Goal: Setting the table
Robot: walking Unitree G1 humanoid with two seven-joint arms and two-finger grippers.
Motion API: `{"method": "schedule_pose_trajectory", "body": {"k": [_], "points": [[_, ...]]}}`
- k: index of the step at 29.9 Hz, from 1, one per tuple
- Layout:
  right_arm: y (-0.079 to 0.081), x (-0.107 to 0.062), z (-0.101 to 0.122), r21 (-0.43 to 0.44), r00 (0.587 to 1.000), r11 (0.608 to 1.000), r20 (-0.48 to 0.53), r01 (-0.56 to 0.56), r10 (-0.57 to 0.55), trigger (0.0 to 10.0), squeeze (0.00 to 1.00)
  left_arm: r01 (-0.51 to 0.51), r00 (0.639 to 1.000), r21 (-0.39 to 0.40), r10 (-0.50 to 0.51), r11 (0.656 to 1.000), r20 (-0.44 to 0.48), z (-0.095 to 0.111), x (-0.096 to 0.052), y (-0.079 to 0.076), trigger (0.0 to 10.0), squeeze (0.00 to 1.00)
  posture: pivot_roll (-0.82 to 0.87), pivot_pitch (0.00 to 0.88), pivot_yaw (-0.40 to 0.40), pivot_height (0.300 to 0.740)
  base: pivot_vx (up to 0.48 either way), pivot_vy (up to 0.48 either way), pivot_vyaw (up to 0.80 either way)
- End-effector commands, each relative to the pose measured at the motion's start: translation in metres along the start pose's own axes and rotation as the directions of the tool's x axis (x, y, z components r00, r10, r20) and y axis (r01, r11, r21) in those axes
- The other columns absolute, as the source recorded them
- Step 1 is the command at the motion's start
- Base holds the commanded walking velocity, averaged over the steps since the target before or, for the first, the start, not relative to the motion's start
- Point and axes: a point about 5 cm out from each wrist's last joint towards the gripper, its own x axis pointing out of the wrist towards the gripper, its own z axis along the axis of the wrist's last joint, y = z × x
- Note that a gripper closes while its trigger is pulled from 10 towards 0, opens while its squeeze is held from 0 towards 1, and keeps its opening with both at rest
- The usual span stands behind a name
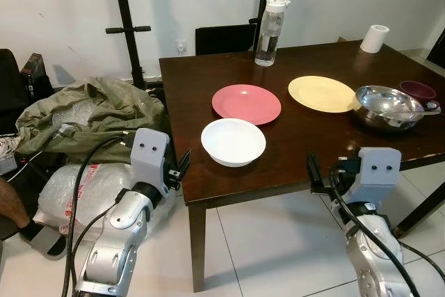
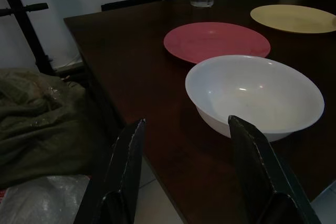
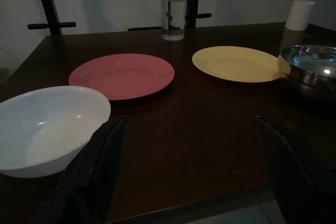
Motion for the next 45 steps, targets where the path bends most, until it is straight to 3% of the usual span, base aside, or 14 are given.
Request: {"method": "schedule_pose_trajectory", "body": {"k": [1, 12, 16, 20, 25, 27, 34, 40, 45], "points": [[-0.005, -0.002, -0.004, -0.001, 1.000, 1.000, -0.020, 0.014, -0.014, 10.0, 0.00, -0.007, 1.000, 0.006, 0.007, 1.000, -0.014, -0.004, 0.001, 0.001, 10.0, 0.00, 0.01, 0.098, 0.074, 0.740, 0.000, 0.000, 0.00], [-0.005, -0.004, -0.010, -0.015, 0.999, 1.000, -0.042, 0.008, -0.009, 10.0, 0.00, -0.010, 0.998, 0.020, 0.011, 1.000, -0.061, -0.013, -0.003, 0.003, 10.0, 0.00, 0.01, 0.102, 0.071, 0.740, 0.000, 0.000, 0.00], [-0.001, -0.007, -0.014, -0.013, 0.998, 1.000, -0.061, -0.012, 0.011, 10.0, 0.00, 0.048, 0.995, 0.105, -0.038, 0.993, -0.087, -0.019, -0.006, -0.001, 10.0, 0.00, 0.01, 0.101, 0.072, 0.740, 0.000, 0.000, 0.00], [0.001, -0.007, -0.015, -0.008, 0.998, 1.000, -0.062, -0.016, 0.015, 10.0, 0.00, -0.010, 0.990, 0.065, 0.019, 0.998, -0.140, -0.027, -0.004, 0.006, 10.0, 0.00, 0.01, 0.104, 0.077, 0.740, 0.000, 0.000, 0.00], [0.002, -0.005, -0.014, -0.004, 0.998, 1.000, -0.057, -0.015, 0.015, 10.0, 0.00, -0.025, 0.990, 0.073, 0.035, 0.997, -0.134, -0.024, 0.002, 0.009, 10.0, 0.00, 0.01, 0.101, 0.075, 0.740, 0.000, 0.000, 0.00], [0.002, -0.002, -0.012, -0.007, 0.999, 1.000, -0.049, -0.019, 0.019, 10.0, 0.00, -0.024, 0.989, 0.153, 0.046, 0.988, -0.142, -0.022, 0.010, 0.013, 10.0, 0.00, 0.01, 0.099, 0.078, 0.740, 0.000, 0.000, 0.00], [-0.004, 0.004, -0.001, 0.045, 1.000, 0.999, -0.012, 0.013, -0.012, 10.0, 0.00, -0.057, 0.995, 0.087, 0.064, 0.995, -0.080, -0.005, 0.017, 0.023, 10.0, 0.00, 0.01, 0.098, 0.083, 0.740, 0.000, 0.000, 0.00], [-0.005, 0.005, -0.006, 0.065, 0.999, 0.997, -0.030, 0.027, -0.025, 10.0, 0.00, -0.033, 0.995, 0.114, 0.044, 0.993, -0.094, -0.009, 0.012, 0.021, 10.0, 0.00, 0.02, 0.102, 0.088, 0.740, 0.000, 0.000, 0.00], [0.001, -0.012, -0.028, 0.017, 0.995, 1.000, -0.104, -0.006, 0.007, 10.0, 0.00, -0.040, 0.993, 0.066, 0.046, 0.997, -0.105, -0.023, -0.010, 0.017, 10.0, 0.00, 0.02, 0.075, 0.080, 0.740, 0.000, 0.000, 0.00]]}}
